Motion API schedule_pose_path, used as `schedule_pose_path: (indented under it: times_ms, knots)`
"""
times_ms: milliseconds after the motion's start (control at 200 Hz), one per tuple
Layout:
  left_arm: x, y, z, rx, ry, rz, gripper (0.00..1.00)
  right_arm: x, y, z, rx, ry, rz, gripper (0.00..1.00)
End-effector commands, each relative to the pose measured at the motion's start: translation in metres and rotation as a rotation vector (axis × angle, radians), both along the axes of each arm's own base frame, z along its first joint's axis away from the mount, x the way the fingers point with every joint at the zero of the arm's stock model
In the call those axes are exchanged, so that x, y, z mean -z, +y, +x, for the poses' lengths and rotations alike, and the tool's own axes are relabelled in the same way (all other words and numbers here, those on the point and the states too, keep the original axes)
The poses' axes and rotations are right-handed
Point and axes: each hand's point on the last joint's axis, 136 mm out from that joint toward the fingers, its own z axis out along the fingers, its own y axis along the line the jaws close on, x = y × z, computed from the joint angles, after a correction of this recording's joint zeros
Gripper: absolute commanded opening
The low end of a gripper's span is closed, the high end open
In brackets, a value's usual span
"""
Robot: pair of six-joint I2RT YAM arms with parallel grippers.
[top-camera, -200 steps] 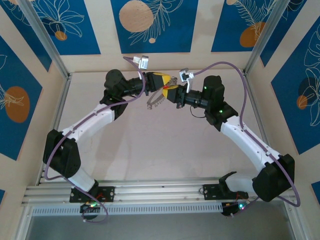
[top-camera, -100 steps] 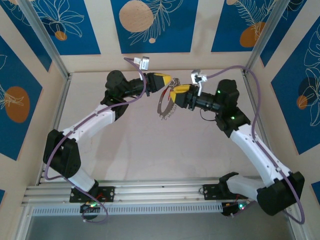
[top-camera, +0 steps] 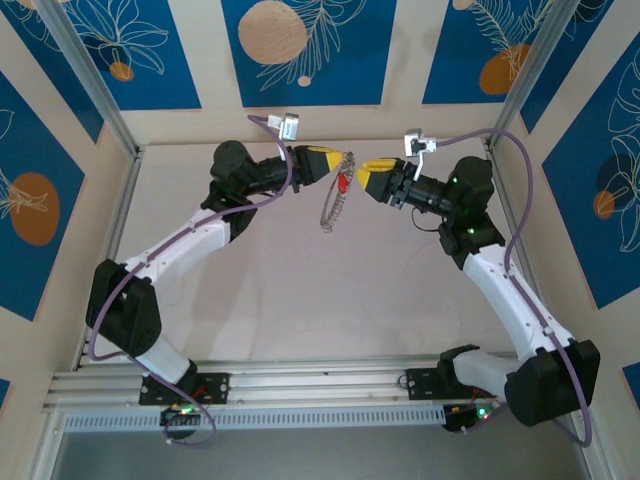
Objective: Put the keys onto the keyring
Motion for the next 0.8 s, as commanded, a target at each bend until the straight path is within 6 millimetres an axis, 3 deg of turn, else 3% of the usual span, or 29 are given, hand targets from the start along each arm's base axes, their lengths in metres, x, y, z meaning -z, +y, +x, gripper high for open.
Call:
schedule_pose_path:
  times_ms: [0,600,795]
  knots:
    - [-0.026,0.005,-0.016,0.002,-0.075,-0.04,0.0,-0.021,0.004,-0.006,-0.043,-0.049,0.036,0.42]
    - [-0.027,0.004,-0.018,0.012,-0.079,-0.039,0.0,-0.022,0.024,-0.002,-0.082,-0.044,0.035,0.4]
    - [-0.028,0.004,-0.02,0.017,-0.081,-0.041,0.0,-0.022,0.035,0.002,-0.107,-0.038,0.024,0.3]
